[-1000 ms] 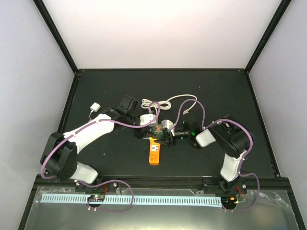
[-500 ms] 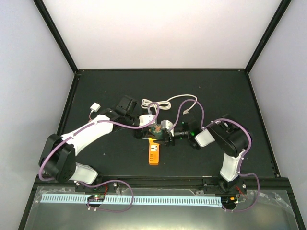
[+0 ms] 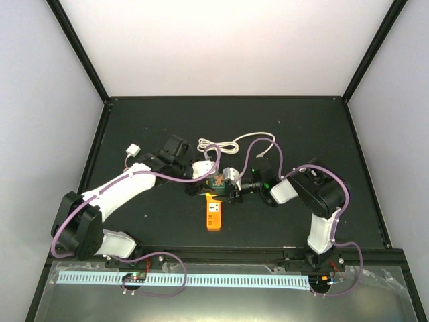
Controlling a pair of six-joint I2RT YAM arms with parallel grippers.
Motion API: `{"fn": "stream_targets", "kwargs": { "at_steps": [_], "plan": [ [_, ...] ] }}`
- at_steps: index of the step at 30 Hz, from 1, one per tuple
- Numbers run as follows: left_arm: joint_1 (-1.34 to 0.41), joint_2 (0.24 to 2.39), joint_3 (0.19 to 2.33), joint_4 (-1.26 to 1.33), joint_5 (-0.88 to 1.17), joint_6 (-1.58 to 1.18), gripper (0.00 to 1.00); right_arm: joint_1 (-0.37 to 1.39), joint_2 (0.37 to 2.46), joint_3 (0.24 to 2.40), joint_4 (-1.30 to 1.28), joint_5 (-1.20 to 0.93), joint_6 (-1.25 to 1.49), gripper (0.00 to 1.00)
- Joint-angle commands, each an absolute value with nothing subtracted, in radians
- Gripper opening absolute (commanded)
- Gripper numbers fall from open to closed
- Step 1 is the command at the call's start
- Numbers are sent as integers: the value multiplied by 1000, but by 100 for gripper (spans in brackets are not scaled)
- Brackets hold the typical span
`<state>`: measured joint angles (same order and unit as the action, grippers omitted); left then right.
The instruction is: Pull the plug off the socket
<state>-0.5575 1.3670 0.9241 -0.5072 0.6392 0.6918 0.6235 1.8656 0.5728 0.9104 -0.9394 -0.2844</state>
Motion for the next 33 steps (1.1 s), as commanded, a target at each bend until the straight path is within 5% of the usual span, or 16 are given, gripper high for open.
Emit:
{"fn": "stream_targets", "kwargs": {
  "at_steps": [1,33],
  "plan": [
    [-556,1302,930,-493,716,698,13,617,1905,596,846,-890,-303,25],
    [-538,1202,866,-494,713,849,10,632,1981,650,796,-846,-276,20]
  ]
}}
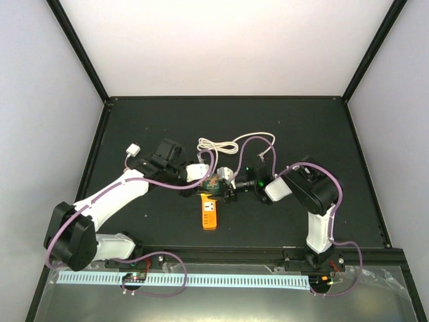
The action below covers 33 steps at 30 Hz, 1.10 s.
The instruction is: Pull the plug off the socket
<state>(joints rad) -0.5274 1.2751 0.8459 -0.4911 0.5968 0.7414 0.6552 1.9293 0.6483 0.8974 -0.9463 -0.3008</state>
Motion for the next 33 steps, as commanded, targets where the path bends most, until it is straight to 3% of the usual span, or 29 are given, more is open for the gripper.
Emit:
{"fn": "stream_targets", "kwargs": {
  "at_steps": [1,12,16,25,30,33],
  "plan": [
    [-538,1203,869,-488,713,834,10,631,1982,651,794,-847,-275,21],
    [-452,1269,931,-461,862,617,8,639,1979,650,780,-841,-291,21],
    [-443,1270,937,-495,886,666,8,640,1985,656,773,-839,-287,22],
    [-453,1258,864,-496,846,760,8,640,2002,643,843,-853,-249,46],
    [-478,1260,847,-494,817,778,8,640,2003,624,923,-859,-222,67],
    [-482,1273,847,-493,806,779,8,639,1996,616,959,-859,-204,71]
  ]
}}
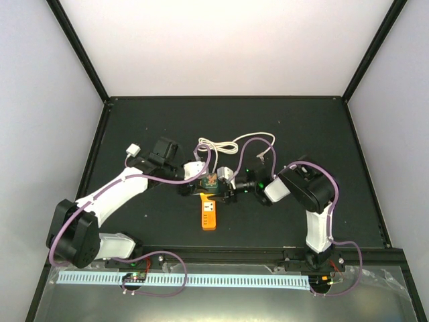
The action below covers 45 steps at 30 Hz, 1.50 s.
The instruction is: Pull the plug off the socket
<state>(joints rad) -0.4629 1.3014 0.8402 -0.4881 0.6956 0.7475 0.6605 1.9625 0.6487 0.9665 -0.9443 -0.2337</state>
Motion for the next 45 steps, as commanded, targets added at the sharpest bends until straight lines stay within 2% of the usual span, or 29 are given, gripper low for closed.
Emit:
{"fn": "stream_targets", "kwargs": {
  "at_steps": [1,3,6,10,13,17,32,39,45],
  "plan": [
    [-484,1275,847,-495,806,781,8,640,1994,614,978,-861,-194,73],
    [-487,1275,846,-495,806,784,8,639,1989,615,995,-865,-176,79],
    [-489,1306,848,-495,802,781,8,640,1984,617,1011,-861,-165,83],
    [-492,1309,848,-495,793,780,8,640,1988,615,1038,-870,-141,81],
    [-492,1307,852,-502,792,782,8,639,1993,611,1067,-875,-117,75],
    [-492,1307,877,-521,789,770,8,640,2012,604,1077,-870,-133,60],
    [-489,1240,898,-518,800,722,7,639,2042,606,1049,-887,-130,26],
    [-490,1222,920,-519,837,704,7,643,2049,637,962,-874,-163,18],
    [-492,1209,924,-554,819,771,7,653,2061,659,895,-858,-187,15]
  ]
}}
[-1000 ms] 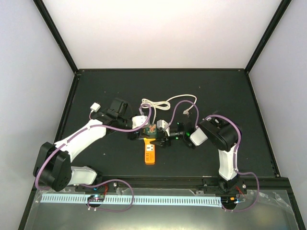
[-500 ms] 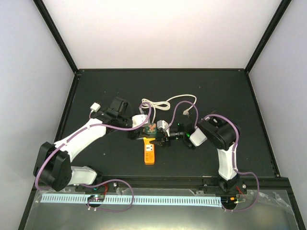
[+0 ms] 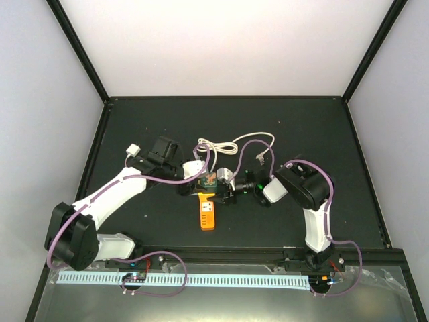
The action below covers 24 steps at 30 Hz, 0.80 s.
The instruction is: Pull the plug off the socket
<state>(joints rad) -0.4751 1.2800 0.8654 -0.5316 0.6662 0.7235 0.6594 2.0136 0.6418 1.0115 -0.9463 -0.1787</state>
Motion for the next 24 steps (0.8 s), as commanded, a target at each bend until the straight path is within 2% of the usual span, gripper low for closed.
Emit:
{"fn": "stream_targets", "kwargs": {
  "at_steps": [1,12,24],
  "plan": [
    [-494,1205,918,-557,808,785,7,653,2064,661,889,-856,-186,15],
    [-487,1174,892,-493,848,656,7,655,2071,673,860,-843,-194,13],
    [-486,1148,913,-536,843,712,7,656,2086,693,827,-845,-190,12]
  ]
}}
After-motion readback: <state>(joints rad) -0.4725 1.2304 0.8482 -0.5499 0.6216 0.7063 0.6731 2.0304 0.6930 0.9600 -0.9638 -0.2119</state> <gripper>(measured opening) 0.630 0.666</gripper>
